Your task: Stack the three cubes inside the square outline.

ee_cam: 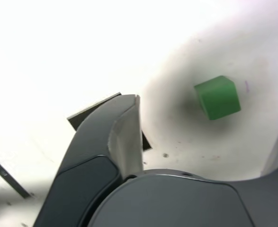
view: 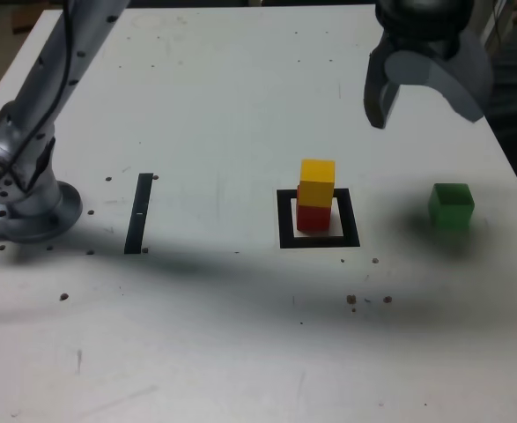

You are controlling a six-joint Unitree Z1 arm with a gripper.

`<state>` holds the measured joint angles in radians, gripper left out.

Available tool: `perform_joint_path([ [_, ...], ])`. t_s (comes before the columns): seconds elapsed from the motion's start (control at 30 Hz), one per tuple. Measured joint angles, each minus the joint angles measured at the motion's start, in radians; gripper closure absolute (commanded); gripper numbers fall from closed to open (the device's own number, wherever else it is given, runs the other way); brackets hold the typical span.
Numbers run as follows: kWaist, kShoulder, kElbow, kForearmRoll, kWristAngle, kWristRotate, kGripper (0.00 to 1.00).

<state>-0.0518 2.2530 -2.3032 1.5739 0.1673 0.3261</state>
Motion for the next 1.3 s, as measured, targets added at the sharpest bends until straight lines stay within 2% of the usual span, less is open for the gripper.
perform_joint_path([
  [0.1,-0.014,0.029,-0.034,0.003,-0.038,-0.095,0.0],
  [0.43,-0.034,0.109,-0.081,0.008,-0.085,-0.321,0.0],
  [0.97,-0.034,0.253,-0.155,0.008,-0.124,-0.365,0.05],
  [1.17,-0.034,0.288,-0.188,0.008,-0.129,-0.365,0.15],
  [1.27,-0.031,0.308,-0.208,0.011,-0.13,-0.365,0.26],
  [1.3,-0.029,0.313,-0.211,0.012,-0.131,-0.365,0.33],
])
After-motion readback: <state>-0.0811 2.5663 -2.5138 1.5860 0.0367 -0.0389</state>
